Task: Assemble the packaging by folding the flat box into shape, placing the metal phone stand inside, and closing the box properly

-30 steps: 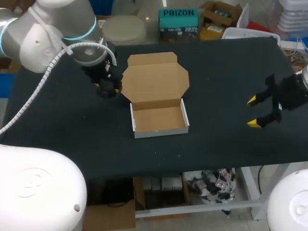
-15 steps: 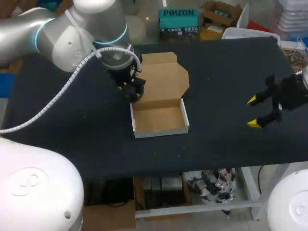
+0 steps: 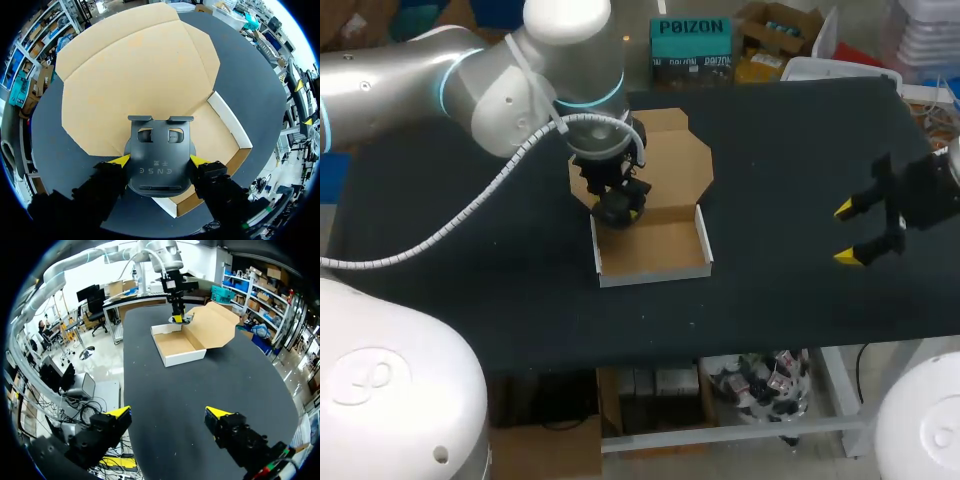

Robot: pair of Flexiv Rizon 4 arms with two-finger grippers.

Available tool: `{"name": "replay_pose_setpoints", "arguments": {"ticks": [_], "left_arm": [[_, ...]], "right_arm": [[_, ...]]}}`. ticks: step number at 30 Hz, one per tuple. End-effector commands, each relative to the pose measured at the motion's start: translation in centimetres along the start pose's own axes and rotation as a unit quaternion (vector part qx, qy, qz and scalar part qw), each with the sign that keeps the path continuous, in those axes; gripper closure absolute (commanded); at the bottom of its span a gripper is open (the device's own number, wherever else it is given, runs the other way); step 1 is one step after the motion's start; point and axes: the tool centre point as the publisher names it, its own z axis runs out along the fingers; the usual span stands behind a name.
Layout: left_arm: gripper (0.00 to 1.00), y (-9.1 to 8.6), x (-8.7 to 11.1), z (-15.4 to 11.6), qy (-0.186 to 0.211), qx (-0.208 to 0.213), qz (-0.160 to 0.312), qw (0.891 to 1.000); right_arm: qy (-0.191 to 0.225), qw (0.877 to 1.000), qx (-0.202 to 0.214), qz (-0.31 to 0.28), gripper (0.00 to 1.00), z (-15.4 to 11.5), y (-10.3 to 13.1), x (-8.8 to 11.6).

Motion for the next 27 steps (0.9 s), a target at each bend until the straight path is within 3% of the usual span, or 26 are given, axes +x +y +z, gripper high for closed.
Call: {"name": "replay_pose_setpoints", "arguments": {"ticks": [1,10,27], "left_arm": [[1.00,0.2,0.8,0.6,-0.004,0.001,0.000,1.000],[1.00,1.1,2.6,1.1,0.012,0.008,0.014,1.000],[1.00,0.4,4.8,4.0,0.025,0.007,0.027,0.999]], "right_arm": [[0.002,1.000,-0.002,0.000,0.00,-0.1,0.0,-0.1],[0.002,1.000,-0.002,0.000,0.00,-0.1,0.0,-0.1],[0.002,1.000,-0.002,0.000,0.00,-0.1,0.0,-0.1]]}}
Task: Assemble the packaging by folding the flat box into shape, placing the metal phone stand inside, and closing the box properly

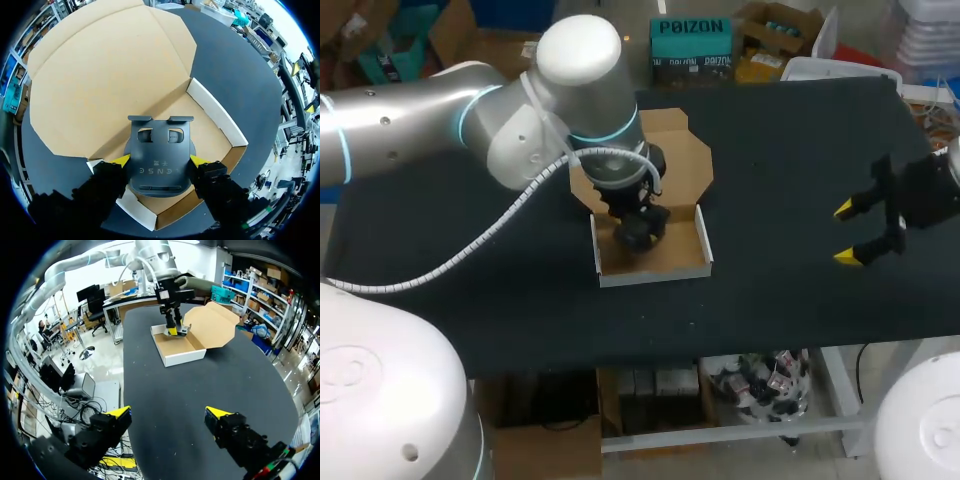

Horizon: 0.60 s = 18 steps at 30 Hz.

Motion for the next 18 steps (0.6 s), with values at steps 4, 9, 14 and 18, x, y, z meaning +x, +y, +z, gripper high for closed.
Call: {"name": "replay_pose_setpoints", "arguments": {"ticks": [4,9,14,18], "left_arm": [[1.00,-0.7,0.7,1.3,-0.001,-0.006,0.004,1.000],[1.00,-0.7,1.2,2.0,0.002,-0.008,0.010,1.000],[1.00,-0.7,1.4,2.5,0.003,-0.011,0.012,1.000],[1.00,-0.5,1.6,3.0,0.003,-0.015,0.014,1.000]], "right_arm": [[0.001,1.000,-0.001,0.000,0.00,-0.1,0.0,0.0],[0.001,1.000,-0.001,0.000,0.00,-0.1,0.0,0.0],[0.001,1.000,-0.001,0.000,0.00,-0.1,0.0,0.0],[0.001,1.000,-0.001,0.000,0.00,-0.1,0.0,0.0]]}}
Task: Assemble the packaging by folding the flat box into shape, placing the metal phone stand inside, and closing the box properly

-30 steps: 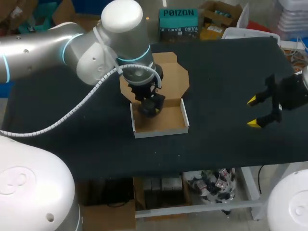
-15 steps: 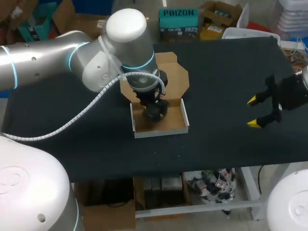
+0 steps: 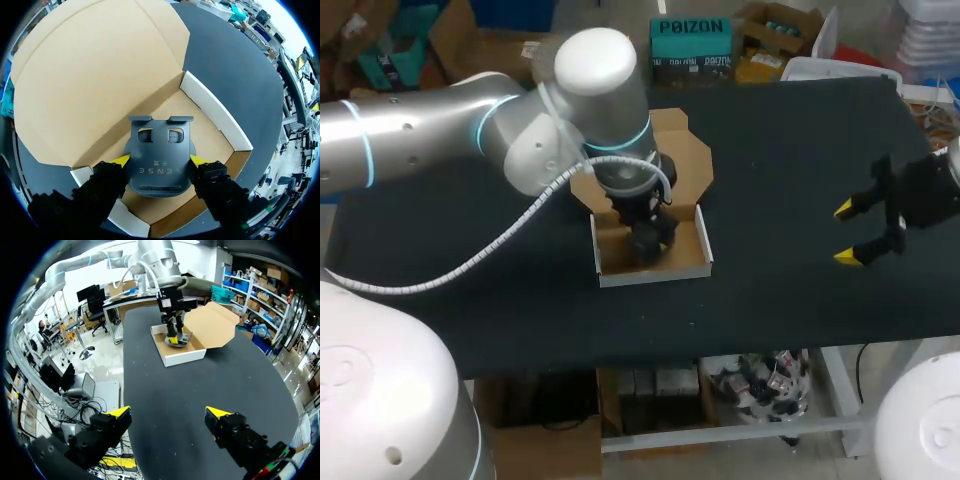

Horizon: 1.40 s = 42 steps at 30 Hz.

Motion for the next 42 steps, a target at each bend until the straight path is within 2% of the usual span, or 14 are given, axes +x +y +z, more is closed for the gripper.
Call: {"name": "replay_pose_setpoints", "arguments": {"ticks": [1,18,19,20,21,22,23,25,26,36,42], "left_arm": [[1.00,-0.4,0.3,0.7,-0.004,-0.005,0.001,1.000],[1.00,-0.3,0.4,1.5,-0.021,-0.006,-0.003,1.000],[0.91,-0.3,0.3,1.5,-0.022,-0.007,-0.004,1.000],[0.75,-0.3,0.3,1.5,-0.022,-0.007,-0.005,1.000],[0.69,-0.3,0.3,1.5,-0.022,-0.007,-0.005,1.000],[0.58,-0.3,0.2,1.5,-0.023,-0.008,-0.006,1.000],[0.33,-0.3,0.2,1.5,-0.023,-0.008,-0.007,1.000],[0.03,-0.2,0.2,1.5,-0.021,-0.007,-0.007,1.000],[0.00,-0.2,0.1,1.4,-0.020,-0.007,-0.007,1.000],[0.00,-0.2,0.4,0.1,-0.029,-0.001,-0.032,0.999],[0.00,-0.1,0.8,-1.1,-0.044,-0.019,-0.091,0.995]], "right_arm": [[0.001,1.000,-0.001,0.000,0.00,-0.1,0.0,0.0],[0.001,1.000,-0.001,0.000,0.00,-0.1,0.0,0.0],[0.001,1.000,-0.001,0.000,0.00,-0.1,0.0,0.0],[0.001,1.000,-0.001,0.000,0.00,-0.1,0.0,0.0],[0.001,1.000,-0.001,0.000,0.00,-0.1,0.0,0.0],[0.001,1.000,-0.001,0.000,0.00,-0.1,0.0,0.0],[0.001,1.000,-0.001,0.000,0.00,-0.1,0.0,0.0],[0.001,1.000,-0.001,0.000,0.00,-0.1,0.0,0.0],[0.001,1.000,-0.001,0.000,0.00,-0.1,0.0,0.0],[0.001,1.000,-0.001,0.000,0.00,-0.1,0.0,0.0],[0.001,1.000,-0.001,0.000,0.00,-0.1,0.0,0.0]]}}
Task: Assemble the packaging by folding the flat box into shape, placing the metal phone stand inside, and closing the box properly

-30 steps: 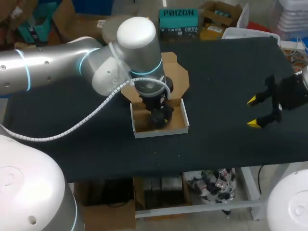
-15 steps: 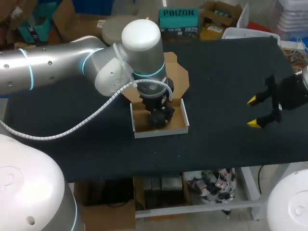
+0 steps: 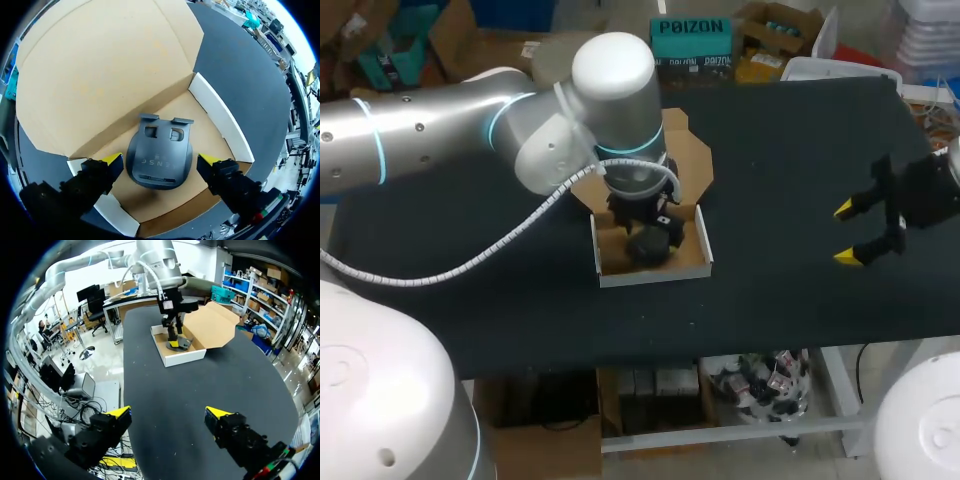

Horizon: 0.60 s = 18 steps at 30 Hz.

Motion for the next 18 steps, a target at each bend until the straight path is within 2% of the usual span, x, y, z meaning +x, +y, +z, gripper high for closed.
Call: {"name": "replay_pose_setpoints", "arguments": {"ticks": [1,11,18], "left_arm": [[0.00,-0.1,0.5,-1.4,-0.024,-0.017,-0.038,0.999],[0.00,-0.1,0.9,-2.8,-0.041,-0.052,-0.152,0.986],[0.00,-0.2,0.9,-2.9,-0.037,-0.051,-0.156,0.986]], "right_arm": [[0.001,1.000,-0.001,0.000,0.00,-0.1,0.0,0.0],[0.001,1.000,-0.001,0.000,0.00,-0.1,0.0,0.0],[0.001,1.000,-0.001,0.000,0.00,-0.1,0.0,0.0]]}}
